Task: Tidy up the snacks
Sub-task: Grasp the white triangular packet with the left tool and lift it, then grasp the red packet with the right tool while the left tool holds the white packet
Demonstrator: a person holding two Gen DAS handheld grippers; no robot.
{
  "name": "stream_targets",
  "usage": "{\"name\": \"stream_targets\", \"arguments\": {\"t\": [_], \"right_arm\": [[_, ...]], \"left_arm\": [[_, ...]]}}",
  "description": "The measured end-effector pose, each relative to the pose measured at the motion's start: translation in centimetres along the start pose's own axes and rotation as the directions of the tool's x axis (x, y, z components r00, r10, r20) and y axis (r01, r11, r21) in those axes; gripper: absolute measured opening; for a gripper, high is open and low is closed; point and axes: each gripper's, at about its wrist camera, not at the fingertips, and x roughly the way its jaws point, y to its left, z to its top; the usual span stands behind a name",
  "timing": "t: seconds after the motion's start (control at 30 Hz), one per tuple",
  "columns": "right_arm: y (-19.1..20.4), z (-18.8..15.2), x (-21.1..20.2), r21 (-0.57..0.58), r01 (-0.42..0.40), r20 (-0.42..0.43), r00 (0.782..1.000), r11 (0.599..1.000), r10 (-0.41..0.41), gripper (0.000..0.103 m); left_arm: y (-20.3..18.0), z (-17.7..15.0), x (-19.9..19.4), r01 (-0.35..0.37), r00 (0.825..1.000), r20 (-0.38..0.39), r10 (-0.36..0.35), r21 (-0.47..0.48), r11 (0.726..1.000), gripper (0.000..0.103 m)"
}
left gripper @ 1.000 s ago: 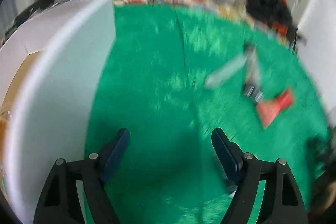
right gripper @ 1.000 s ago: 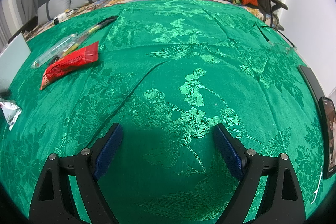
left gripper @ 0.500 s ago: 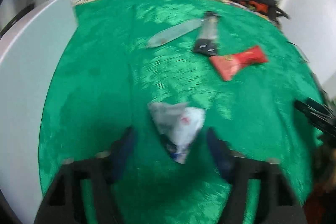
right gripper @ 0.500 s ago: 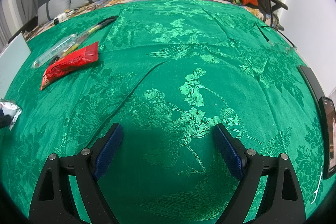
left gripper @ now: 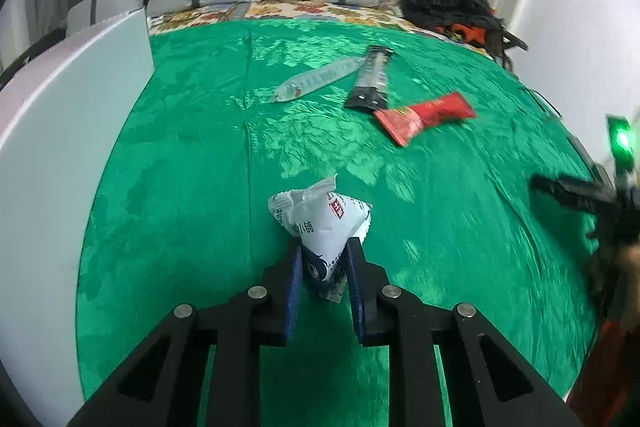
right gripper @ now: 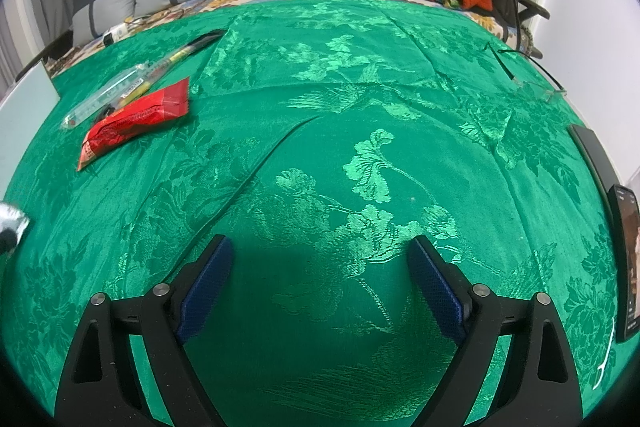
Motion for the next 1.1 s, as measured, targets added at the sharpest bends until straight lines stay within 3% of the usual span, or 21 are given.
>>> {"name": "stream_targets", "arguments": {"t": [0.13,0.2,0.27,0.3,0.37,0.43,0.53,0.6,0.63,0.67,0.7,0.73,0.8,0.93,1.03,1.1], "right_arm": [[0.0,0.1,-0.1,0.001,-0.021,-0.005,1.0,1.0,0.021,0.092],[0.8,0.9,-0.3,-0.015,-0.112,-0.026,0.993,0.994,0.112,0.092],[3.8,3.0,-1.2,-0.181,-0.206,-0.047,0.978,0.962,0.201,0.091],[5.8,4.1,-1.7,-0.304,-0.219,-0.054,0.976,0.927,0.213,0.091],[10.4,6.5,-1.9,-0.572,-0.23,-0.099,0.972,0.787,0.211,0.091],[14.2,8.2,-0.4,-0.729,-0.241,-0.185,0.971,0.641,0.155,0.091],[17.2,9.4,3.1,-0.819,-0.227,-0.24,0.97,0.526,0.044,0.089],[18.4,9.9,5.4,-0.845,-0.191,-0.232,0.972,0.499,-0.021,0.088],[18.7,10.4,6.2,-0.834,-0.2,-0.25,0.968,0.514,-0.029,0.084],[18.7,10.8,6.7,-0.803,-0.233,-0.288,0.957,0.549,-0.016,0.048],[18.5,11.2,6.7,-0.76,-0.277,-0.339,0.941,0.587,0.005,0.024],[18.2,11.3,6.7,-0.72,-0.292,-0.365,0.931,0.629,0.014,0.016],[17.8,10.9,5.7,-0.689,-0.303,-0.376,0.926,0.659,0.034,0.014],[15.2,9.1,2.4,-0.524,-0.365,-0.376,0.91,0.77,0.175,0.013],[12.2,8.0,0.3,-0.287,-0.453,-0.355,0.869,0.844,0.345,0.013],[11.2,8.1,-0.6,-0.177,-0.496,-0.332,0.843,0.85,0.423,0.013]], "left_arm": [[0.4,-1.2,-1.8,0.036,0.999,0.015,-0.035,-0.037,0.999,0.02],[0.7,-1.8,-2.8,0.051,0.998,0.027,-0.05,-0.048,0.998,0.02],[0.6,-2.1,-3.5,0.059,0.998,0.038,-0.057,-0.039,0.998,0.02],[0.6,-2.2,-3.9,0.065,0.997,0.047,-0.064,-0.036,0.997,0.02],[0.6,-2.2,-4.6,0.082,0.995,0.064,-0.079,-0.044,0.996,0.02],[0.6,-2.1,-5.4,0.099,0.992,0.081,-0.094,-0.062,0.993,0.02],[0.7,-2.0,-6.8,0.123,0.988,0.107,-0.114,-0.081,0.989,0.02],[0.6,-2.0,-8.1,0.134,0.985,0.124,-0.123,-0.078,0.988,0.02],[0.6,-2.0,-8.6,0.136,0.983,0.131,-0.126,-0.075,0.988,0.02],[0.5,-2.1,-9.5,0.14,0.981,0.142,-0.129,-0.069,0.988,0.02],[0.5,-2.2,-10.0,0.142,0.98,0.15,-0.131,-0.065,0.988,0.02],[0.5,-2.2,-10.5,0.146,0.978,0.159,-0.134,-0.063,0.987,0.02],[0.5,-2.2,-11.5,0.155,0.973,0.181,-0.142,-0.059,0.986,0.02],[0.6,-2.0,-13.0,0.173,0.961,0.229,-0.154,-0.067,0.983,0.02],[0.8,-1.7,-14.2,0.2,0.949,0.267,-0.167,-0.102,0.975,0.02],[1.2,-1.3,-15.3,0.223,0.939,0.295,-0.177,-0.13,0.966,0.02]]}}
